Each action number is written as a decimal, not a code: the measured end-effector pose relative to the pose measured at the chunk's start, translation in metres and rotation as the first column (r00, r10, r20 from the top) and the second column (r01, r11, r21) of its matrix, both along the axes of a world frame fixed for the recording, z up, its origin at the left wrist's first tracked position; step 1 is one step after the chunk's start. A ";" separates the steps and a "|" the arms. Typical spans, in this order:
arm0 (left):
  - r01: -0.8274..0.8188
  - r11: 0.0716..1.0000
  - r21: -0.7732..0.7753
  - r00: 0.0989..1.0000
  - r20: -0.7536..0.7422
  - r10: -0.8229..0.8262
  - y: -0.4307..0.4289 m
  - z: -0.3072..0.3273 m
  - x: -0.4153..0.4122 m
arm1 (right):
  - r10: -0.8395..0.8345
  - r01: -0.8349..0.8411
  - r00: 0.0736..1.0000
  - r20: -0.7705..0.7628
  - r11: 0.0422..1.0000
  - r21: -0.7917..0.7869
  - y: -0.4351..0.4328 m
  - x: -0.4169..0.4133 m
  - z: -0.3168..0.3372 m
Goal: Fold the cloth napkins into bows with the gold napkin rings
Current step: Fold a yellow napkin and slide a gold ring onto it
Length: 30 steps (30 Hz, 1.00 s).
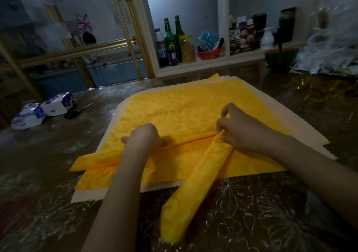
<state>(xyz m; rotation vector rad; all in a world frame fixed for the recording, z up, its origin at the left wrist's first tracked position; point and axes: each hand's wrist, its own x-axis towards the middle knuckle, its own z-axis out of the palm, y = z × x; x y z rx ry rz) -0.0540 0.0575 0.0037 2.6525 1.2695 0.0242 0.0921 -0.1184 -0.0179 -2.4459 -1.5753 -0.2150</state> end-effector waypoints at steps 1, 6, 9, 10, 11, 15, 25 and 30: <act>-0.024 0.996 0.088 0.999 -0.032 0.027 -0.004 0.000 0.002 | 0.014 -0.014 1.000 0.009 0.999 0.042 -0.001 -0.002 -0.002; 0.105 0.946 0.307 0.991 -0.108 -0.075 -0.025 -0.004 0.016 | 0.099 -0.094 0.985 -0.143 0.995 0.044 0.004 -0.008 -0.014; 0.173 0.958 0.231 0.967 -0.226 -0.120 -0.028 0.012 0.028 | 0.116 -0.089 0.947 -0.299 0.991 0.102 0.002 -0.004 -0.015; 0.168 0.978 0.124 0.958 -0.253 -0.132 -0.027 0.023 0.035 | 0.123 -0.087 0.936 -0.329 0.989 0.122 0.000 -0.002 -0.014; 0.140 0.990 -0.008 0.958 -0.251 -0.137 -0.025 0.033 0.041 | 0.134 -0.092 0.928 -0.348 0.987 0.135 -0.001 -0.001 -0.013; 0.097 0.917 -0.388 0.995 0.005 -0.103 -0.029 0.068 0.052 | 0.180 -0.091 0.863 -0.471 0.974 0.205 -0.003 0.001 -0.012; -0.005 0.679 -0.734 0.948 0.213 0.238 -0.030 0.082 0.044 | 0.296 -0.170 0.670 -0.681 0.954 0.247 -0.014 0.002 -0.001; -0.015 0.741 -0.671 0.939 0.245 0.241 -0.053 0.058 0.046 | 0.299 -0.186 0.690 -0.659 0.953 0.239 -0.017 0.008 0.000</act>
